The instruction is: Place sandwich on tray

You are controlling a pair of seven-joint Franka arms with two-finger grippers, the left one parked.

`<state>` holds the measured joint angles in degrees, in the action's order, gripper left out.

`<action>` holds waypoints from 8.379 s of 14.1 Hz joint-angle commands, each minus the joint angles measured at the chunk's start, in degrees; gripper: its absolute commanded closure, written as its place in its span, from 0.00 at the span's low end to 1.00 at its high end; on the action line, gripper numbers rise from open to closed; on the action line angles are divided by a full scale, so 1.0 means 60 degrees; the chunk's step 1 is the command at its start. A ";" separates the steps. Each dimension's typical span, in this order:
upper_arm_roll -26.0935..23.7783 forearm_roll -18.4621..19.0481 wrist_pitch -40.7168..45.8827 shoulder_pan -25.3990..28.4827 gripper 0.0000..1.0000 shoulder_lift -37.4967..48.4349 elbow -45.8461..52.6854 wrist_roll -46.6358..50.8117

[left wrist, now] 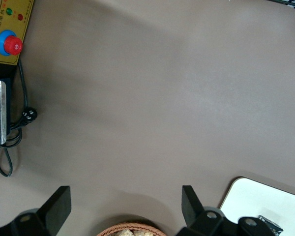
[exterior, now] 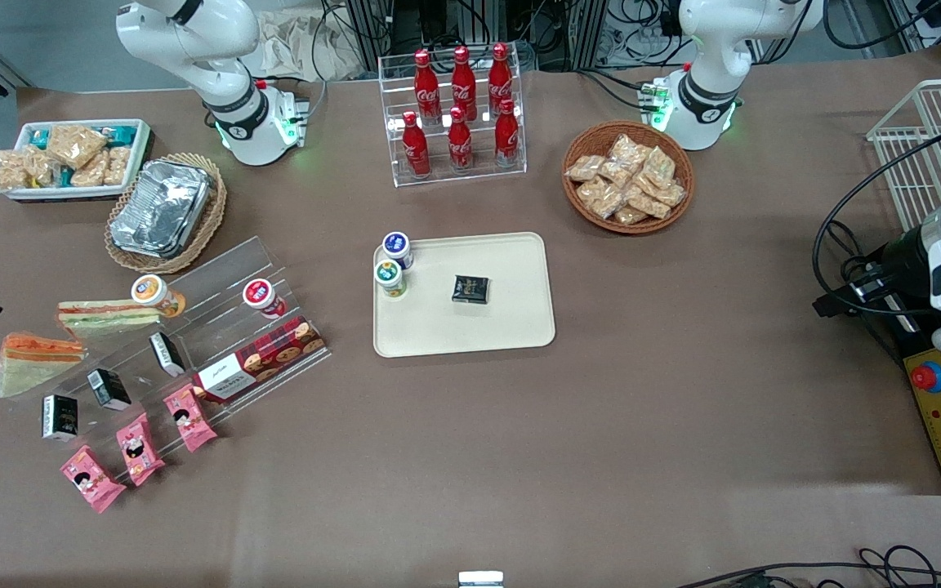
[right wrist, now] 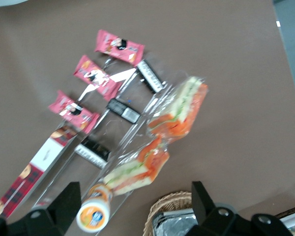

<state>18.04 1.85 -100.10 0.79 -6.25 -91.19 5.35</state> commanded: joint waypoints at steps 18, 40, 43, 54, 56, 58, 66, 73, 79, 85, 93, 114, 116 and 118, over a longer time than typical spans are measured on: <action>0.1080 -0.1832 -0.3309 -0.0718 0.00 -0.1815 -0.0561 0.4526; 0.0977 -0.1890 -0.6212 -0.0307 0.31 -0.1770 -0.3303 0.5233; 0.0963 -0.1890 -0.6212 -0.0351 0.69 -0.1770 -0.3303 0.5041; 0.0977 -0.1920 -0.3945 -0.0410 1.00 -0.1814 -0.1080 0.4836; 0.0977 -0.1934 -0.3184 -0.0337 1.00 -0.1698 -0.0479 0.4908; 0.0963 -0.1934 -0.2349 -0.0220 1.00 -0.1595 0.0107 0.4981; 0.0977 -0.1716 -0.0484 0.2457 1.00 -0.1507 0.1413 0.9208; 0.0977 -0.1202 -0.0660 0.5899 1.00 -0.2120 0.1311 1.4818; 0.0977 -0.1246 -0.1873 0.8376 1.00 -0.3730 0.1267 1.8425; 0.0977 -0.1422 -0.3017 0.9959 1.00 -0.4932 0.1252 1.9613; 0.0977 -0.1422 -0.4586 1.0972 1.00 -0.5813 0.0462 2.0421; 0.0992 -0.1422 -0.4982 1.0899 0.01 -0.6181 0.0432 2.0626; 0.1050 -0.1422 -0.4763 1.0884 0.01 -0.6005 0.0490 2.0612; 0.1051 -0.1422 -0.4354 1.0696 0.01 -0.5552 0.0490 2.0233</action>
<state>24.17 -6.33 -129.27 65.89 -42.78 -88.11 128.84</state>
